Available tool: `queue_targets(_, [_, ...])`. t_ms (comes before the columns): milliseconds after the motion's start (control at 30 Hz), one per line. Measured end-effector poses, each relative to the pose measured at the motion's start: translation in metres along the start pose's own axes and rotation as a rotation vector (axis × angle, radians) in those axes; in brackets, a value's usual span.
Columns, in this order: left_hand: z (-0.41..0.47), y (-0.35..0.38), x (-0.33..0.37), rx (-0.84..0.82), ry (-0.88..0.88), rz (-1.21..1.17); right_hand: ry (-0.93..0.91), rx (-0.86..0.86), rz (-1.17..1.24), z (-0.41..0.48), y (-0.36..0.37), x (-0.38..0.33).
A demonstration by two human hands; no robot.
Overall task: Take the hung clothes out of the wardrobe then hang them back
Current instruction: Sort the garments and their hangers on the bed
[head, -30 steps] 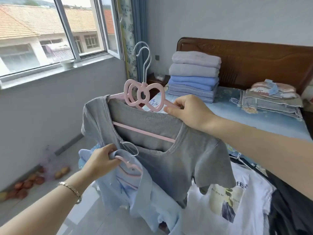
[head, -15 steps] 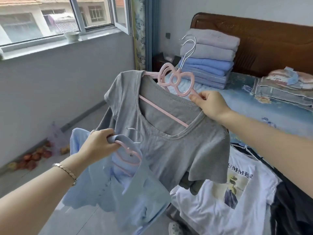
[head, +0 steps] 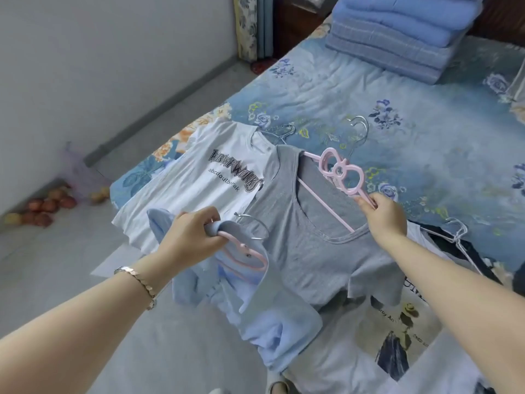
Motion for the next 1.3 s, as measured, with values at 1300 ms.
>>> queue_targets(1300, [-0.062, 0.02, 0.252, -0.38, 0.448, 0.285, -0.082, 0.27, 0.27, -0.224, -0.182, -0.002])
Point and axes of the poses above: each hand's wrist, its own z-axis towards the middle knuckle, its own y-axis out of the palm, x = y × z, the point moved 10 cm from there along z, towards the middle knuckle, and after that the axes turned 3 degrees about x, right-handed, at the moved point
